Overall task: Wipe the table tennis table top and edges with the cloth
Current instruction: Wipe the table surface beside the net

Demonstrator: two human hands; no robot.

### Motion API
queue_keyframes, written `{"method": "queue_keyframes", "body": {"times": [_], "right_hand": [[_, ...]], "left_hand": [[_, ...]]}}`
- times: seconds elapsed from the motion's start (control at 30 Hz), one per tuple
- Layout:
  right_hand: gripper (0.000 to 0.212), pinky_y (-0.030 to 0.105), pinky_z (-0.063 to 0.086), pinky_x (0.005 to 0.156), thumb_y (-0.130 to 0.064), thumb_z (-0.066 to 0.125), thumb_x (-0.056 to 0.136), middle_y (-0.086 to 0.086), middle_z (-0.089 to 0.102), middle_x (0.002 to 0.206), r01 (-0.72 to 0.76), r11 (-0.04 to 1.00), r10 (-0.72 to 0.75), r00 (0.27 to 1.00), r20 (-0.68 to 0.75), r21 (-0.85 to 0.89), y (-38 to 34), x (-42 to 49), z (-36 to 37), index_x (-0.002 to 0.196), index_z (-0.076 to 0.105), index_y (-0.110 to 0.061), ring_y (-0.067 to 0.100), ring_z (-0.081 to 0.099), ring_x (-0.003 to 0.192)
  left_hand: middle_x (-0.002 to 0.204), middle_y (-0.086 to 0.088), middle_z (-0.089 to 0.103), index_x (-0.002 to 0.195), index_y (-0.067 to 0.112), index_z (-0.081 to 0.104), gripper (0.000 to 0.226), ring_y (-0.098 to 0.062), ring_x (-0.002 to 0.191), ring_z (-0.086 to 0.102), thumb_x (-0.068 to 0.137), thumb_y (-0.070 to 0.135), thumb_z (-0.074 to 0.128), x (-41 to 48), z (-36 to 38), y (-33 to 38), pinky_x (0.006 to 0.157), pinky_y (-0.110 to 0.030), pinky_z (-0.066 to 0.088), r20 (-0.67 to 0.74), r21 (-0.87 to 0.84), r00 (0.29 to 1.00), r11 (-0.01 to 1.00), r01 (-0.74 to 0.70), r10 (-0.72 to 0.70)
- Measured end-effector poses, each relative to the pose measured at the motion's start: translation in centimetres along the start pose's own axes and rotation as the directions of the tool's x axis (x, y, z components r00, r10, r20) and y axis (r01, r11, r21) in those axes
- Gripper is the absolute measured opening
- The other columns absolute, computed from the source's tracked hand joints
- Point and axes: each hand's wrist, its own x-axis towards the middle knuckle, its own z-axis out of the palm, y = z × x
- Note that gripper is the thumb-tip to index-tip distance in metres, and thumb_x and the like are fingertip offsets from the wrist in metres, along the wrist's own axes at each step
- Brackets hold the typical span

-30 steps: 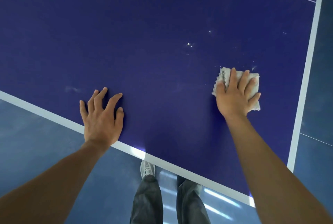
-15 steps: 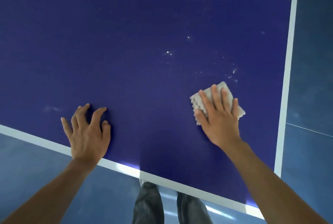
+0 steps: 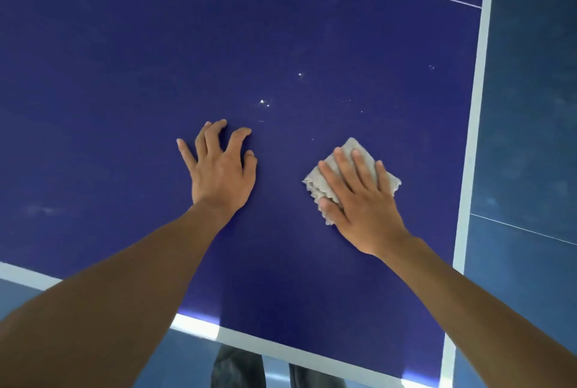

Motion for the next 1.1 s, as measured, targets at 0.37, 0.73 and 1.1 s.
{"method": "queue_keyframes", "body": {"times": [0.37, 0.73, 1.1], "right_hand": [[0.066, 0.068, -0.006, 0.124, -0.054, 0.017, 0.109, 0.005, -0.016, 0.174, -0.543, 0.831, 0.549, 0.836, -0.02, 0.124, 3.3, 11.3, -3.7, 0.167, -0.004, -0.03, 0.034, -0.015, 0.16], [0.063, 0.061, -0.005, 0.126, -0.057, 0.022, 0.108, -0.003, -0.005, 0.175, -0.495, 0.863, 0.5, 0.866, -0.028, 0.099, 14.2, 11.0, -6.0, 0.166, 0.008, -0.037, 0.026, -0.009, 0.161], [0.067, 0.058, -0.003, 0.126, -0.059, 0.015, 0.105, 0.0, -0.006, 0.176, -0.207, 0.978, 0.208, 0.978, -0.019, 0.034, 10.1, 20.3, -6.7, 0.167, 0.007, -0.035, 0.027, -0.01, 0.161]], "left_hand": [[0.154, -0.009, 0.033, 0.139, 0.03, 0.05, 0.042, -0.035, 0.149, 0.026, 0.099, 0.04, 0.044, 0.1, 0.2, 0.3, 0.122, -0.069, 0.006, 0.034, 0.052, 0.999, 0.998, 0.023, -0.025], [0.155, -0.012, 0.032, 0.139, 0.026, 0.053, 0.051, -0.039, 0.149, 0.026, 0.095, 0.044, 0.036, 0.6, -0.1, 0.7, 0.122, -0.069, 0.005, 0.059, 0.083, 0.998, 0.996, 0.031, -0.036], [0.154, -0.018, 0.036, 0.137, 0.02, 0.059, 0.054, -0.042, 0.148, 0.028, 0.094, 0.043, 0.036, 0.7, -0.1, 0.7, 0.121, -0.07, 0.005, 0.044, 0.099, 0.998, 0.994, 0.039, -0.043]]}}
